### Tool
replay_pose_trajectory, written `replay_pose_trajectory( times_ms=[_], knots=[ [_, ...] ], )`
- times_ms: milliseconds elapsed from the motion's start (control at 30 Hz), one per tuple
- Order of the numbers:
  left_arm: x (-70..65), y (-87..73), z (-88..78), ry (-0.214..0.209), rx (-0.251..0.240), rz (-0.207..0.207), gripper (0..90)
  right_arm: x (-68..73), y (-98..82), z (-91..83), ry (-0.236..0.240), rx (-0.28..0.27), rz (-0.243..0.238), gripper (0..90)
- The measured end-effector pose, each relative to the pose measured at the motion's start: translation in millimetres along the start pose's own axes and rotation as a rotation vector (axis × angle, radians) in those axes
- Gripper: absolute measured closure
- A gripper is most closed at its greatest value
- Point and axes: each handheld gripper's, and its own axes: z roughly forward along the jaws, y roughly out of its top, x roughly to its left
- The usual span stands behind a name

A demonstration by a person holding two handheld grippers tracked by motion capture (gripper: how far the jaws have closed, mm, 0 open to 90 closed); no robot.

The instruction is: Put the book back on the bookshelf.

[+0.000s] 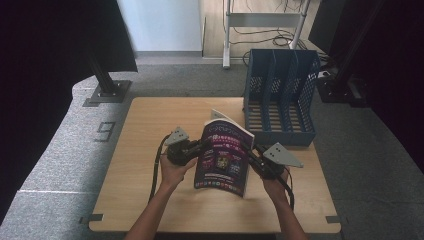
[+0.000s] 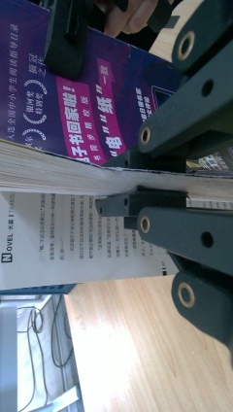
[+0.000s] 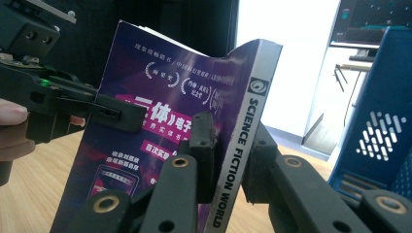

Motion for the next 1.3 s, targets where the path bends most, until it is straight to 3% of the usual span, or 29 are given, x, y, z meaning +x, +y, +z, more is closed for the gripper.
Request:
replay_pose_trajectory(
  times_ms=[500,767,1000,1167,1300],
  knots=[
    [3.1,-4.9,-2.1,0.006,0.001,0.006,81.6,0.3,-1.0,-0.7,0.011,-0.003,0.008,78.4],
    [5.3,-2.9,-0.7,0.008,0.006,0.002,84.4,3.9,0.1,0.8,0.003,-0.009,-0.015,78.4],
    [8.0,8.2,0.9,0.034,0.005,0.034,84.6,1.4,5.5,8.2,-0.013,-0.022,-0.035,78.8],
    [7.1,5.7,0.7,0.033,0.005,0.038,84.3,2.1,5.0,7.8,-0.01,-0.023,-0.045,78.9],
    [5.8,2.5,-1.7,0.024,-0.004,0.037,82.1,2.2,1.3,3.8,-0.004,-0.03,-0.025,79.5]
  ],
)
